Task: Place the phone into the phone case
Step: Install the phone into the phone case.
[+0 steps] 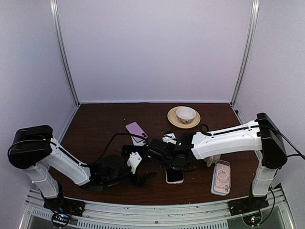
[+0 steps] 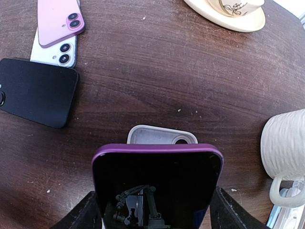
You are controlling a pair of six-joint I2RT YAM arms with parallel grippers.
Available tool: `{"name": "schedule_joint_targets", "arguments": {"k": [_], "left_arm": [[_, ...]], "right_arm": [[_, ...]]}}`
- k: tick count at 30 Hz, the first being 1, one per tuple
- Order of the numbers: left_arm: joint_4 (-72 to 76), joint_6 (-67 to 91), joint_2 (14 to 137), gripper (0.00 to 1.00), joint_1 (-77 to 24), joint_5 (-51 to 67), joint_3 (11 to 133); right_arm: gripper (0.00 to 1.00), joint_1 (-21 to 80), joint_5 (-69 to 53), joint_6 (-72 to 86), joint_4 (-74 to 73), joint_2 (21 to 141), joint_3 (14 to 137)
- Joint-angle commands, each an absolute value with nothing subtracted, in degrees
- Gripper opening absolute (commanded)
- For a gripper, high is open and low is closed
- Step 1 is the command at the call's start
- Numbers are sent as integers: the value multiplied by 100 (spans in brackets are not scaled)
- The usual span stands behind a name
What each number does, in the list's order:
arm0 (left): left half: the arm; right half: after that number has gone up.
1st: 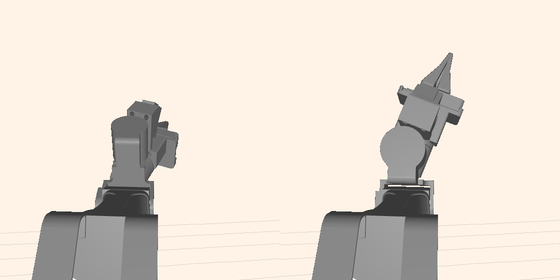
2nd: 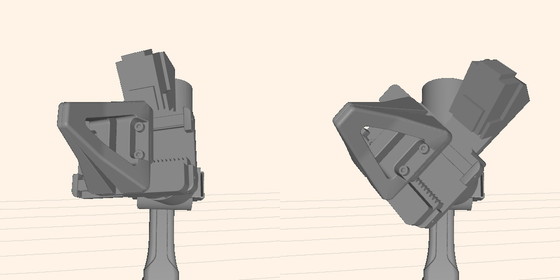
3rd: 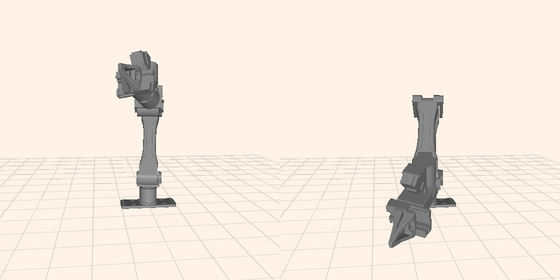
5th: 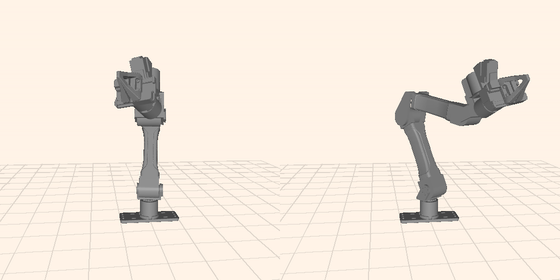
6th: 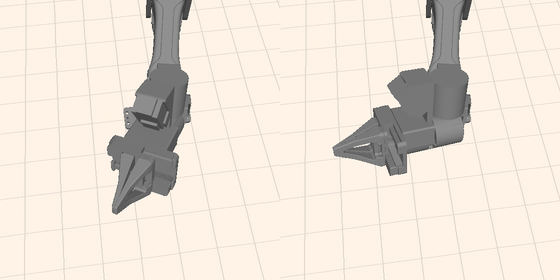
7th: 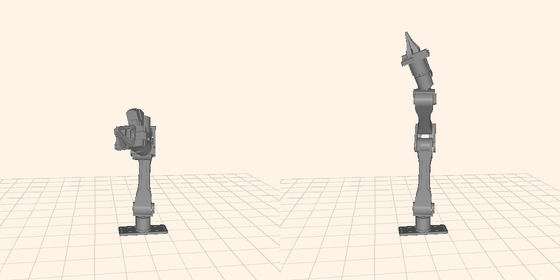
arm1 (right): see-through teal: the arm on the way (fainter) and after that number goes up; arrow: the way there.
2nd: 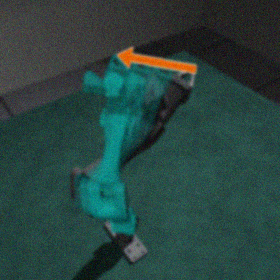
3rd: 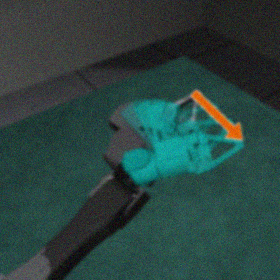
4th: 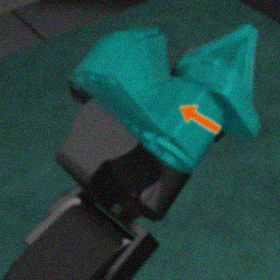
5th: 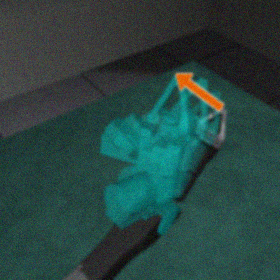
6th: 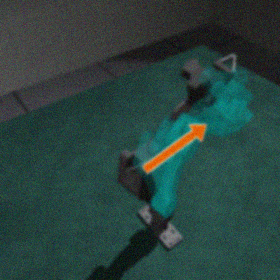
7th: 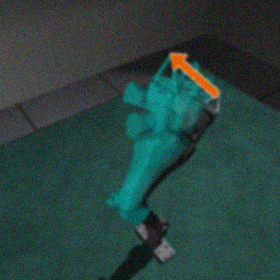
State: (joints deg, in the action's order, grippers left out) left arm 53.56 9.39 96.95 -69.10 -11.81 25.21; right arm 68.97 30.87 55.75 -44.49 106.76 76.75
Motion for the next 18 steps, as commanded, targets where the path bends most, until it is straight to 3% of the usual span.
{"name": "schedule_joint_targets", "arguments": {"k": [1, 18], "left_arm": [[5222, 1010, 9384, 85, -6931, -1176, 2362], [5950, 1283, 9708, 83, -6932, -1208, 2067]], "right_arm": [[0, 6864, 3167, 5709, -4272, 10425, 7569], [0, 6854, 3587, 6254, -4605, 10772, 7611]]}}
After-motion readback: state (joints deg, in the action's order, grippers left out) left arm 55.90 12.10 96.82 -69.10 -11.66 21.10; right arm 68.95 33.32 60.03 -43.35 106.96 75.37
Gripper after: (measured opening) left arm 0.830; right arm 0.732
